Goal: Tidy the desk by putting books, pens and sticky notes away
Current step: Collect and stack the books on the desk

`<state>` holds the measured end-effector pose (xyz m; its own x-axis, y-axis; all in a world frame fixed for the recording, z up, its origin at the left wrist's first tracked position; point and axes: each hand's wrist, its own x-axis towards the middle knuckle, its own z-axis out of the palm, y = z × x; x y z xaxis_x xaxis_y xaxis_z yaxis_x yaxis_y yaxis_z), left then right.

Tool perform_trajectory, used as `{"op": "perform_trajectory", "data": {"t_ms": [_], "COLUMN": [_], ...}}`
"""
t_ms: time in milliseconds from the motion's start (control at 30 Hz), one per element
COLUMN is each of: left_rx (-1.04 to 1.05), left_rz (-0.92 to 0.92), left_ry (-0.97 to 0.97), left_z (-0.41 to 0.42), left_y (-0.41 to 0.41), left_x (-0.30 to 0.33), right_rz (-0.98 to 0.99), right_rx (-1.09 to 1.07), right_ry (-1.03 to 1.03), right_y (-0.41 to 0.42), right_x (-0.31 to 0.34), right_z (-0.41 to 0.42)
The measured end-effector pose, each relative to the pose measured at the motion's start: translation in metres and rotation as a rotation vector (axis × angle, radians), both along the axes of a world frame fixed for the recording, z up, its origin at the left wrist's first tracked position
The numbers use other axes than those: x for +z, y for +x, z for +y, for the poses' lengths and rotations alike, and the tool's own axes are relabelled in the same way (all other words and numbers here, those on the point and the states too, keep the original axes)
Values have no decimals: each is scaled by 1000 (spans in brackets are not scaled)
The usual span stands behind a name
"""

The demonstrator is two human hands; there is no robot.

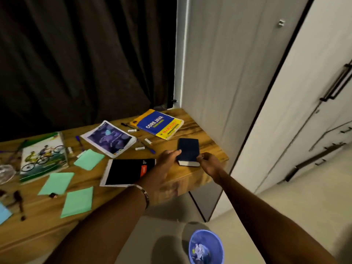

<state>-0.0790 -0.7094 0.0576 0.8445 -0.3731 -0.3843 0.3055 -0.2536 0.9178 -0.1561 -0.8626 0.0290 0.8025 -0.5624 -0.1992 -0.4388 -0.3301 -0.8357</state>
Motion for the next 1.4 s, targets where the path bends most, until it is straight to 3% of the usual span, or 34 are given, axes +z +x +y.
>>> {"op": "perform_trajectory", "data": {"t_ms": [633, 1400], "left_rx": [355, 402], "left_rz": [43, 112], "left_ry": [-71, -39], "left_z": [67, 76], "left_y": [124, 270], "left_x": [3, 0], "right_rz": [-43, 69], "right_rx": [286, 295], "right_ry": [-19, -131], "right_y": [169, 356], "right_x": [17, -1], "right_z": [41, 39]}}
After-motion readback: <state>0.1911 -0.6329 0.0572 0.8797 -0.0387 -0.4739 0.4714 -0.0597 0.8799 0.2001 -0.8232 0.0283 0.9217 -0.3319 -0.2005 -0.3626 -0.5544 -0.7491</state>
